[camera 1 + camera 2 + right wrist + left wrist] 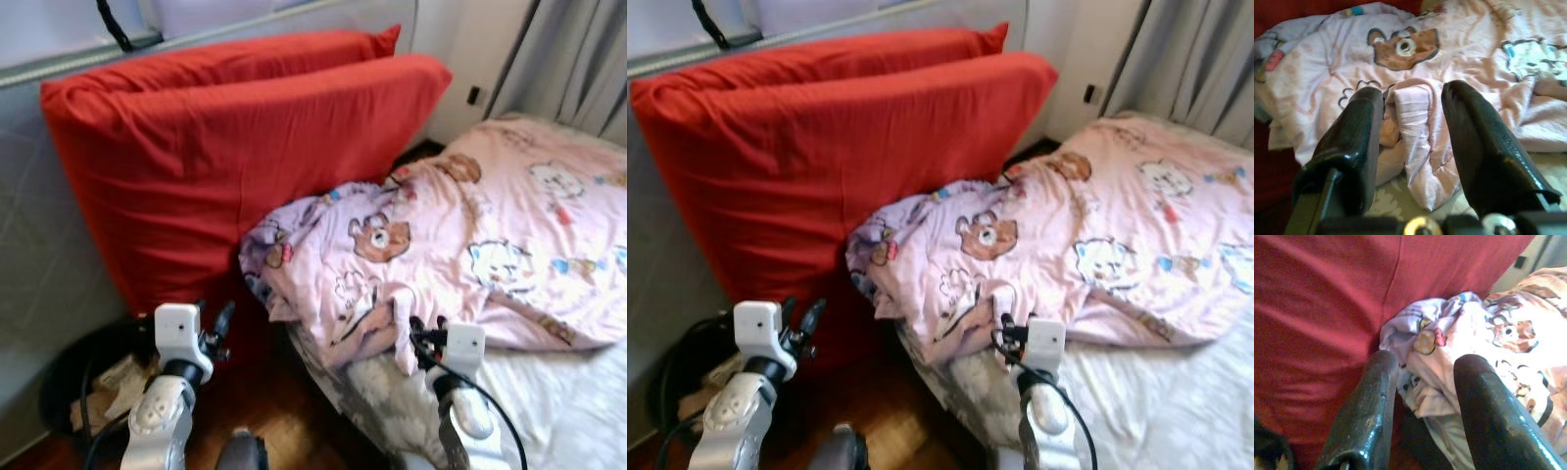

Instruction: Clean up the room

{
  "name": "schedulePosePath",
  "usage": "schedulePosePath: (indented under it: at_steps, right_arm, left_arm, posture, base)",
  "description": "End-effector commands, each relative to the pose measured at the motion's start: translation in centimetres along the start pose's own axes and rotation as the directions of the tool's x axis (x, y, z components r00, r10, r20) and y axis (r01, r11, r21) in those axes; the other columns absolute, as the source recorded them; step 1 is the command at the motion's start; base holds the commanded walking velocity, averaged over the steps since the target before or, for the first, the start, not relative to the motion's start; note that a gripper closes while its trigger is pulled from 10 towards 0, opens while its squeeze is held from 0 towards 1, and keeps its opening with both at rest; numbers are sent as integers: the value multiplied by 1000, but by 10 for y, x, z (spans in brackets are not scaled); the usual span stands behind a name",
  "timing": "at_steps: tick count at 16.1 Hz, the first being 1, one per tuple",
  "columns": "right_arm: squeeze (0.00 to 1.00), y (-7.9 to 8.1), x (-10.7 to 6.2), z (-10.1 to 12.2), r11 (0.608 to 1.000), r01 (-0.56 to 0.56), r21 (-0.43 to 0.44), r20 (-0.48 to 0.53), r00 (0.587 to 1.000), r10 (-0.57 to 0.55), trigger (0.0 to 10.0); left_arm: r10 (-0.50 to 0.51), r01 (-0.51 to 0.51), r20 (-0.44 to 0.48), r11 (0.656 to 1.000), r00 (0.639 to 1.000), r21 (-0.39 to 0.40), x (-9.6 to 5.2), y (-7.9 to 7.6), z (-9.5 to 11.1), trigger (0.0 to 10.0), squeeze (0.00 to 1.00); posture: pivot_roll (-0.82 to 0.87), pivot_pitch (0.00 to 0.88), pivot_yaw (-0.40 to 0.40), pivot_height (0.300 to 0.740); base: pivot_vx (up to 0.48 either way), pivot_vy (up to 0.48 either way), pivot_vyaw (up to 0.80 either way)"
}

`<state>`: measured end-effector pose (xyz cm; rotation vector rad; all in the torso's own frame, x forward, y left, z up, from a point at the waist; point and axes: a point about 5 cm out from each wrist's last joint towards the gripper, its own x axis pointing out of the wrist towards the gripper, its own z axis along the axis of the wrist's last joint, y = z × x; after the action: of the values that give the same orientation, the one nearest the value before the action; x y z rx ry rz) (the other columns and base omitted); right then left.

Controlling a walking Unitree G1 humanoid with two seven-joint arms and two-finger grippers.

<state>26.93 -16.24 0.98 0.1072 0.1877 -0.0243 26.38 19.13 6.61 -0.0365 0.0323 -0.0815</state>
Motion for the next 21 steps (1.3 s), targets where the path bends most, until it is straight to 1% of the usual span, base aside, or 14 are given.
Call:
schedulePosePath:
  at_steps: [1, 5, 8, 9, 10, 13, 18, 21]
  right_arm:
    - [0, 2, 0, 0, 1000, -5, 14, 1, 1000, 4, 10000]
    - [0, 4, 0, -1, 1000, -10, 14, -7, 1000, 10, 10000]
    - [0, 4, 0, -5, 1000, -19, 5, -41, 999, 19, 10000]
    - [0, 5, 0, -5, 1000, -23, 10, -37, 999, 24, 10000]
    - [0, 6, -1, -4, 999, -30, 18, -21, 999, 31, 10000]
    - [0, 6, -2, -4, 999, -31, 24, -24, 999, 31, 10000]
    - [0, 7, -1, -7, 999, -41, 19, -53, 998, 42, 10000]
    - [0, 8, 0, -6, 999, -38, 15, -58, 998, 39, 10000]
  left_arm:
    - [-5, 5, 7, 1000, 1000, -5, 1, 1, 3, 10000, 0]
    - [-13, 13, 6, 1000, 1000, -6, 1, 0, 3, 10000, 0]
    - [-18, 18, 4, 1000, 1000, -6, 1, -1, 4, 10000, 0]
    - [-19, 19, 5, 1000, 1000, -6, 2, -1, 4, 10000, 0]
    - [-19, 19, 5, 1000, 1000, -6, 2, -1, 4, 10000, 0]
    - [-20, 20, 4, 1000, 1000, -5, 2, -1, 4, 10000, 0]
    - [-22, 22, 2, 1000, 1000, -6, 2, -2, 3, 10000, 0]
    - [-21, 21, 2, 1000, 1000, -6, 3, -2, 3, 10000, 0]
  posture:
    - [29, 75, -4, 655]
    - [28, 75, -2, 655]
    - [28, 75, -1, 655]
    - [27, 75, -1, 645]
    - [27, 75, 0, 645]
    - [27, 75, 0, 645]
    - [27, 76, 0, 645]
    - [27, 77, 1, 620]
  base:
    - [0, 0, 0]
    - [0, 0, 0]
    - [0, 0, 0]
    - [0, 0, 0]
    - [0, 0, 0]
    - [0, 0, 0]
    - [0, 0, 0]
    - [0, 0, 0]
